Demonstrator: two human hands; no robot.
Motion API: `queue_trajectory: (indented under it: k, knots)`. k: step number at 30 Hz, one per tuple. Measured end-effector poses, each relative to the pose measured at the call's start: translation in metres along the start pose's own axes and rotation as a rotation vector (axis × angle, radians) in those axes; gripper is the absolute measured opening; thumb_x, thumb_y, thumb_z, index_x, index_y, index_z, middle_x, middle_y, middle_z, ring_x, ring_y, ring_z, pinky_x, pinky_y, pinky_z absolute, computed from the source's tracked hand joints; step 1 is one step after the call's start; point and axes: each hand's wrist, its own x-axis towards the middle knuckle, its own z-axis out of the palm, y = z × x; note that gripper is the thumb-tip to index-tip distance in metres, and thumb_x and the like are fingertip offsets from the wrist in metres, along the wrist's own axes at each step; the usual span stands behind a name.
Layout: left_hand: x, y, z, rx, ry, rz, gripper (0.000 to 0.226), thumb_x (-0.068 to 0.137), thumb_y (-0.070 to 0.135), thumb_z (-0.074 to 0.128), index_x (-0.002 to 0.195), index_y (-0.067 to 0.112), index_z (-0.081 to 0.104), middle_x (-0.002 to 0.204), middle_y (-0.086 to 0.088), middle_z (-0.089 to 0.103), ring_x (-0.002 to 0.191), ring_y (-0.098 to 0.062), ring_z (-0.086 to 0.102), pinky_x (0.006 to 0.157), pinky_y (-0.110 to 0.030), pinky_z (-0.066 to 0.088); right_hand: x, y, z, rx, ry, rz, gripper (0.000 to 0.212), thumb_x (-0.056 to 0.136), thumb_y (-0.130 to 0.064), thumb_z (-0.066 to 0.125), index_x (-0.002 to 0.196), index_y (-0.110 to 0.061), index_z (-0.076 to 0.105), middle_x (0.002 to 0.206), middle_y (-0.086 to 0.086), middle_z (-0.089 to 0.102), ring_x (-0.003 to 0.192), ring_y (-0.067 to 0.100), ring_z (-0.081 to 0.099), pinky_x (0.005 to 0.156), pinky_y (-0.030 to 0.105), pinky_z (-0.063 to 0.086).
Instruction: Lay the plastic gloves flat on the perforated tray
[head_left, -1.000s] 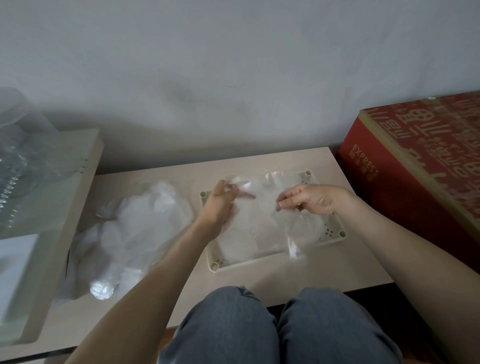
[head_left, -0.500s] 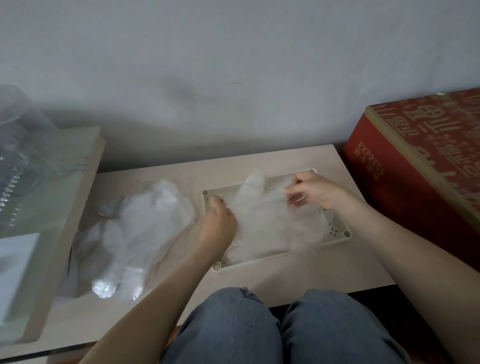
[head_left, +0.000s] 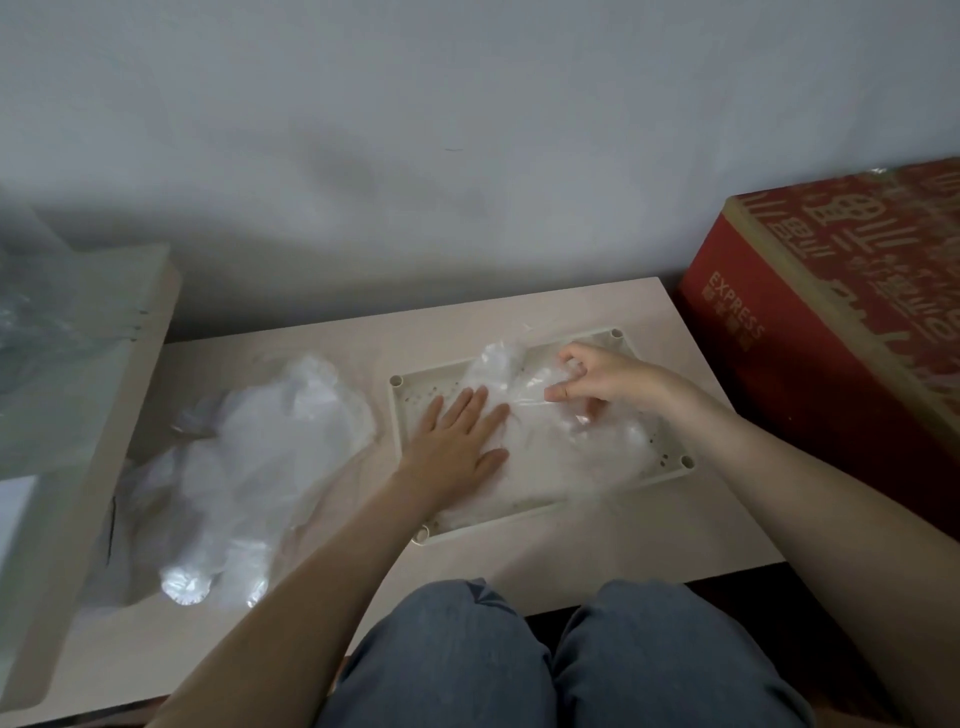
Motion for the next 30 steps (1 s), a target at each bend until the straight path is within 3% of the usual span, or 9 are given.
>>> queue_trajectory:
  k: [4, 7, 11, 17, 20, 23, 26, 30]
  knots:
    - [0.000, -0.001, 0.000, 0.012, 0.018, -0.063, 0.073, 0.090, 0.063, -0.002, 0.153, 0.025, -0.009, 0.161, -0.003, -0.010, 0.148, -0.019, -0.009, 0.118, -0.040, -0.008, -0.005, 0.003, -0.017, 0.073, -0.045, 0.017, 0.045, 0.085, -0.006, 0.069, 0.124, -0.007, 0.045, 0.081, 0.011, 0.062, 0.059, 0.021, 0.053, 0.050, 0.027, 0.045]
    - [0.001, 0.000, 0.001, -0.012, 0.030, -0.078, 0.070, 0.094, 0.060, 0.002, 0.153, 0.023, -0.009, 0.161, -0.002, -0.009, 0.148, -0.018, -0.008, 0.118, -0.039, -0.008, -0.009, 0.006, -0.026, 0.022, 0.032, -0.001, 0.037, 0.087, -0.005, 0.066, 0.120, -0.005, 0.051, 0.076, 0.004, 0.058, 0.057, 0.014, 0.049, 0.053, 0.025, 0.045]
    - [0.002, 0.003, 0.001, 0.009, 0.025, -0.080, 0.067, 0.098, 0.058, 0.010, 0.153, 0.025, -0.007, 0.161, -0.004, -0.011, 0.148, -0.020, -0.009, 0.118, -0.041, -0.006, -0.014, 0.010, -0.025, -0.104, 0.185, -0.023, 0.040, 0.085, -0.019, 0.069, 0.120, -0.013, 0.052, 0.099, 0.003, 0.062, 0.084, 0.015, 0.056, 0.070, 0.026, 0.043]
    - [0.003, 0.006, 0.001, 0.015, 0.023, -0.088, 0.066, 0.099, 0.055, 0.015, 0.153, 0.024, -0.007, 0.161, -0.005, -0.014, 0.148, -0.021, -0.011, 0.118, -0.042, -0.006, -0.026, 0.002, 0.000, -0.466, 0.363, -0.210, 0.064, 0.082, -0.028, 0.068, 0.137, -0.017, 0.037, 0.124, 0.003, 0.047, 0.120, 0.022, 0.039, 0.098, 0.037, 0.028]
    - [0.004, 0.005, 0.002, 0.025, 0.014, -0.094, 0.066, 0.099, 0.056, 0.015, 0.153, 0.025, -0.006, 0.161, -0.005, -0.013, 0.148, -0.022, -0.010, 0.118, -0.042, -0.005, -0.033, 0.003, 0.010, -0.524, 0.261, -0.264, 0.083, 0.079, -0.037, 0.072, 0.146, -0.023, 0.024, 0.143, 0.001, 0.036, 0.136, 0.024, 0.026, 0.105, 0.038, 0.020]
    - [0.005, 0.002, 0.005, 0.059, 0.011, -0.098, 0.073, 0.092, 0.064, 0.000, 0.153, 0.025, -0.007, 0.161, -0.005, -0.012, 0.148, -0.022, -0.009, 0.118, -0.042, -0.004, -0.036, 0.017, 0.019, -0.771, 0.031, -0.211, 0.097, 0.081, -0.046, 0.066, 0.152, -0.030, 0.001, 0.159, -0.001, 0.007, 0.147, 0.021, 0.001, 0.115, 0.043, 0.005]
    - [0.005, 0.001, 0.006, 0.075, 0.005, -0.105, 0.084, 0.080, 0.066, -0.014, 0.153, 0.025, -0.008, 0.161, -0.005, -0.011, 0.148, -0.023, -0.008, 0.118, -0.042, -0.004, -0.036, 0.035, 0.015, -0.832, -0.028, -0.099, 0.087, 0.092, -0.040, 0.052, 0.150, -0.032, -0.012, 0.160, -0.001, -0.010, 0.147, 0.018, -0.016, 0.117, 0.043, -0.006]
    - [0.005, 0.001, 0.005, 0.065, 0.001, -0.102, 0.072, 0.094, 0.063, 0.002, 0.153, 0.024, -0.008, 0.161, -0.006, -0.012, 0.148, -0.023, -0.009, 0.118, -0.042, -0.004, -0.041, 0.042, -0.003, -0.807, 0.039, -0.018, 0.076, 0.095, -0.016, 0.041, 0.151, -0.030, -0.009, 0.161, 0.000, -0.009, 0.147, 0.019, -0.016, 0.117, 0.042, -0.008]
